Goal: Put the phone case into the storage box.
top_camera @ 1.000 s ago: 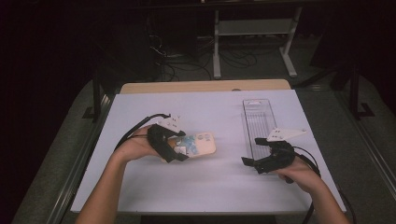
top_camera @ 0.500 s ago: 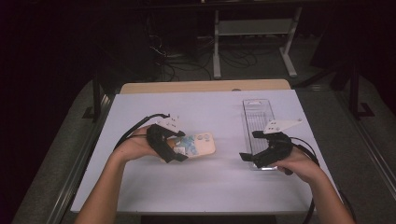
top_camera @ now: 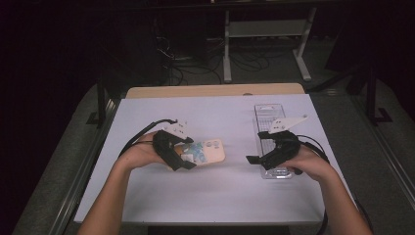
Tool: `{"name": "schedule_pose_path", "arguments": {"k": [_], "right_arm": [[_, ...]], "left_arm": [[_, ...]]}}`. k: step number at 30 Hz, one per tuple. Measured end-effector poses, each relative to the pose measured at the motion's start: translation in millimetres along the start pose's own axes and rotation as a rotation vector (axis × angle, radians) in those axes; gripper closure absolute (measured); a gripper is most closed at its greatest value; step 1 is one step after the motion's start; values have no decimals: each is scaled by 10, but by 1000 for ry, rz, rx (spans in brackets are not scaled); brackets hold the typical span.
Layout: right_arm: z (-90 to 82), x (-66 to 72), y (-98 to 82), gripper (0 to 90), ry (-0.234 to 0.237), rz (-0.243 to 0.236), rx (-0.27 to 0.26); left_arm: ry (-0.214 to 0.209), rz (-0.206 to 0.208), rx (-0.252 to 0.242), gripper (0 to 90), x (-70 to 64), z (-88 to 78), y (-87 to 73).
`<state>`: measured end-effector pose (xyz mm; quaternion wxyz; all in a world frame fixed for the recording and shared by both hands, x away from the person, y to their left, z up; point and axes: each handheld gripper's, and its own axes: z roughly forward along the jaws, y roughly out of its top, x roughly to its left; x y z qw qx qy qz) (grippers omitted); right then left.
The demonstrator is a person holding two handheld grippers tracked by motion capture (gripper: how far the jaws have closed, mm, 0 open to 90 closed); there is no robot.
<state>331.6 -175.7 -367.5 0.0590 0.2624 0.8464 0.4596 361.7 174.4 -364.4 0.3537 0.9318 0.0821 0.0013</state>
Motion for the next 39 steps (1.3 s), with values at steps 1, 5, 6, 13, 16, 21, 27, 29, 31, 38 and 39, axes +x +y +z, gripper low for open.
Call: {"name": "schedule_pose_path", "arguments": {"k": [1, 5, 6, 13, 16, 21, 27, 29, 31, 38, 39], "right_arm": [[0, 0, 0, 4, 0, 0, 0], [28, -33, 67, 4, 12, -13, -3], [28, -33, 67, 4, 12, -13, -3], [55, -58, 184, 4, 29, -29, 2], [69, -72, 208, 4, 33, -36, 2], [105, -114, 264, 4, 42, -39, 3], [126, -134, 347, 4, 53, -52, -2], [132, -137, 377, 4, 54, -54, -7], [140, -137, 407, 4, 65, -61, -15], [171, -105, 430, 4, 85, -76, -3], [178, -100, 425, 4, 85, -82, 1]], "left_arm": [[0, 0, 0, 111, 0, 0, 0], [0, -5, -3, 112, 0, -19, -6], [-1, -2, 0, 112, 1, -24, -7], [-5, 0, 2, 111, -1, -32, -8], [-3, 0, 0, 111, -2, -33, -8], [-4, 6, -4, 112, 19, -42, -10], [-10, 4, 3, 111, 26, -22, -13], [-7, 14, 7, 111, 29, -13, -9], [-7, 13, 7, 111, 20, 0, -5], [-9, 20, 12, 111, 18, 11, -5], [-9, 21, 11, 111, 17, 10, -7]]}}
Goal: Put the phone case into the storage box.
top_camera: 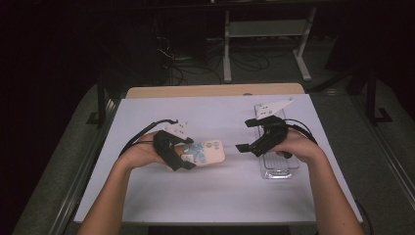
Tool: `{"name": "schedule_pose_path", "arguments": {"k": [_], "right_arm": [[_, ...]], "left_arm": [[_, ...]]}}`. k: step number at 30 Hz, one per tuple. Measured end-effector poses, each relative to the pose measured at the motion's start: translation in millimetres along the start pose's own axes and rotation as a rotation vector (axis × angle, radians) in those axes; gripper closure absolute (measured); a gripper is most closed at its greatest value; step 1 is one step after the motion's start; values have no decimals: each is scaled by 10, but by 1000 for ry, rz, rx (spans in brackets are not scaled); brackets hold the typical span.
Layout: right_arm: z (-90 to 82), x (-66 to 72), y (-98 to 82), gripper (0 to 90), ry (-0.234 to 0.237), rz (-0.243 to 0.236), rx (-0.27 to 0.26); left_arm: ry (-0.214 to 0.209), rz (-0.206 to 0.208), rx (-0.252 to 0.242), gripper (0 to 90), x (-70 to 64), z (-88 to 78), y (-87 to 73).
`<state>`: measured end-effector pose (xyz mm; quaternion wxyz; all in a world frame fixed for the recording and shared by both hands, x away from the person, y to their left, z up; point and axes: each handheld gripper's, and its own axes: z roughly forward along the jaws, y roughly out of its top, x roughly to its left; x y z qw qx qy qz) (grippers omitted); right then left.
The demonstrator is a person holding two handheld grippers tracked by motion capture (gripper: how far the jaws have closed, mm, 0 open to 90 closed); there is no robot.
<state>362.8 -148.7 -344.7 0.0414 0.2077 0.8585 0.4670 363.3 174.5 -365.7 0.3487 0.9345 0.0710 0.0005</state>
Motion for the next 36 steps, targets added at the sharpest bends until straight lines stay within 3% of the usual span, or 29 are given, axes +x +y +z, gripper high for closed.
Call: {"name": "schedule_pose_path", "arguments": {"k": [7, 15, 21, 28, 29, 36], "right_arm": [[15, 42, -3, 4, 28, -22, 22], [73, 104, 11, 6, 56, -95, 61], [153, 155, 30, 9, 64, -120, 96], [164, 207, 45, 9, 81, -111, 110], [181, 217, 53, 9, 81, -134, 113], [242, 291, 76, 9, 105, -158, 129]], "left_arm": [[-1, 12, 4, 111, -8, -5, 4], [-12, 26, 11, 111, -58, 26, 25], [-20, 39, 12, 111, -86, 45, 43], [-23, 44, 16, 111, -114, 79, 69], [-26, 44, 14, 111, -122, 87, 75], [-37, 62, 18, 111, -180, 118, 129]]}}
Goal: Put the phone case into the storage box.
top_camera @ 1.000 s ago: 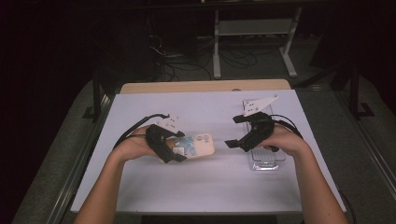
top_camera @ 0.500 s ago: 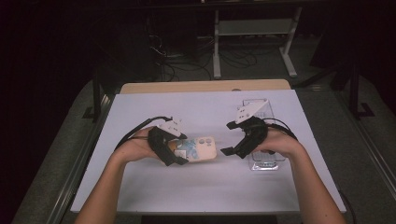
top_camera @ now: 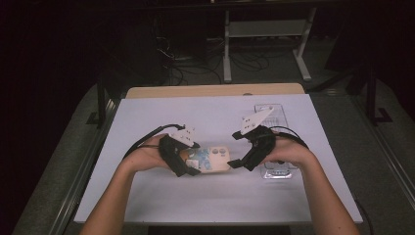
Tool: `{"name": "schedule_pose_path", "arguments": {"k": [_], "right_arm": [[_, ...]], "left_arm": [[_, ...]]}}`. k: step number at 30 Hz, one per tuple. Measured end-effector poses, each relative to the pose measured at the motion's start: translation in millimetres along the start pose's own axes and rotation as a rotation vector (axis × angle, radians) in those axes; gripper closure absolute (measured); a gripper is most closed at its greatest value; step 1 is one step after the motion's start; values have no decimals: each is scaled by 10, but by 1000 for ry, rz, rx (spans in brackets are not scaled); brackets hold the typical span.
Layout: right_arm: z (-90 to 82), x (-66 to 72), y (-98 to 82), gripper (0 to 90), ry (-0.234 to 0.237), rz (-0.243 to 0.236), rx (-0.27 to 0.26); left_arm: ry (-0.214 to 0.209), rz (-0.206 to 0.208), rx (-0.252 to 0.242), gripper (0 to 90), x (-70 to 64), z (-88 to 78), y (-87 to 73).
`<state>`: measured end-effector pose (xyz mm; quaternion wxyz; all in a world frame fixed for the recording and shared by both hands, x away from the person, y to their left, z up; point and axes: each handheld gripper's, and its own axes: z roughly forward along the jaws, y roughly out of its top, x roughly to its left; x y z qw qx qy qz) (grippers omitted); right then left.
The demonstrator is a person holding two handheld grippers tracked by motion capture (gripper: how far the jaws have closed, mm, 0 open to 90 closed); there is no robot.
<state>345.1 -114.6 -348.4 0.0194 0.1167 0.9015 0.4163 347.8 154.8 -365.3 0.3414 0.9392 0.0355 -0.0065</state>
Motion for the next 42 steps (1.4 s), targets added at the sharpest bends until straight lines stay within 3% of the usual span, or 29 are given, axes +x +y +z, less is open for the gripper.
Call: {"name": "schedule_pose_path", "arguments": {"k": [7, 14, 16, 17, 24, 27, 35, 37, 42], "right_arm": [[104, 18, 18, 9, 13, -26, 19], [162, 42, 61, 9, 36, -38, 1], [178, 52, 66, 9, 40, -36, -4], [214, 83, 73, 9, 46, -13, 7], [297, 99, 84, 9, 71, -9, 15], [322, 91, 83, 8, 73, -36, 13], [376, 117, 85, 8, 89, -52, 33], [412, 102, 90, 8, 93, -89, 21], [444, 110, 90, 8, 91, -93, 37]], "left_arm": [[-16, 30, 4, 111, -40, 35, 65], [-20, 47, 6, 111, -67, 50, 95], [-19, 50, 4, 111, -68, 49, 99], [-19, 57, 6, 111, -72, 47, 108], [-22, 85, 24, 111, -78, 50, 127], [-21, 86, 28, 111, -81, 53, 131], [-8, 85, 19, 111, -108, 67, 151], [-7, 86, 13, 111, -114, 74, 157], [-2, 98, 14, 111, -129, 86, 177]]}}
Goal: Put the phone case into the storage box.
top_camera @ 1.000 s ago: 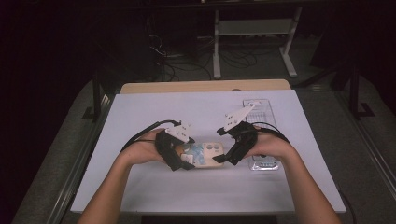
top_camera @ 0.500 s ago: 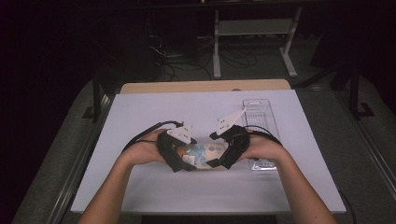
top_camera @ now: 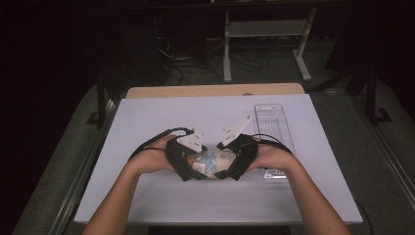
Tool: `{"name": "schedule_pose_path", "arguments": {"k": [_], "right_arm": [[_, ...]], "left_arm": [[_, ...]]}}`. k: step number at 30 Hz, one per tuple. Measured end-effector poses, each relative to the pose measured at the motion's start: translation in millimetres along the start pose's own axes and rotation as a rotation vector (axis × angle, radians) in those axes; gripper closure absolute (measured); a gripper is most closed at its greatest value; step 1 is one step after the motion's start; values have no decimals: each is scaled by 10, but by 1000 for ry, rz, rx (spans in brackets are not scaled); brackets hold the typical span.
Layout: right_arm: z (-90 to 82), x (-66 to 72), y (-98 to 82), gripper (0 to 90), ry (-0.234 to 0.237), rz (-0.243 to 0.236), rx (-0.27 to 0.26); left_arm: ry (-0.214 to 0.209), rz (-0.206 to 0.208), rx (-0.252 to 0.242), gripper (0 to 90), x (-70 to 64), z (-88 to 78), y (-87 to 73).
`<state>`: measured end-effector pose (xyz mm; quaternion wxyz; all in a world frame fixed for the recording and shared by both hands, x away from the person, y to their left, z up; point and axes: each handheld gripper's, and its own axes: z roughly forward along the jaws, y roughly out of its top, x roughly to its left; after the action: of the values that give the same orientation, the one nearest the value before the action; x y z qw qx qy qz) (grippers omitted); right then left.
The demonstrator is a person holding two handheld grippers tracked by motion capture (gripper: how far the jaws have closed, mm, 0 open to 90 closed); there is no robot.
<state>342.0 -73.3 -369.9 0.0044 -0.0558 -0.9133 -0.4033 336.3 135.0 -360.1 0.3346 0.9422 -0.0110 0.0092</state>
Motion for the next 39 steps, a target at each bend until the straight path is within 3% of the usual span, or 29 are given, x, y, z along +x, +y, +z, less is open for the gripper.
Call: {"name": "schedule_pose_path", "arguments": {"k": [21, 24, 31, 39], "right_arm": [[158, 41, 1, 10, -2, -24, 78], [151, 46, -1, 71, -5, -29, 87], [150, 45, 6, 75, -1, -31, 94], [177, 36, 19, 93, 5, -33, 108]], "left_arm": [[-1, 14, 11, 111, -11, 38, 41], [-2, 14, 12, 112, -10, 37, 43], [-3, 12, 14, 112, -15, 41, 45], [10, 37, 36, 112, -13, 37, 38]]}}
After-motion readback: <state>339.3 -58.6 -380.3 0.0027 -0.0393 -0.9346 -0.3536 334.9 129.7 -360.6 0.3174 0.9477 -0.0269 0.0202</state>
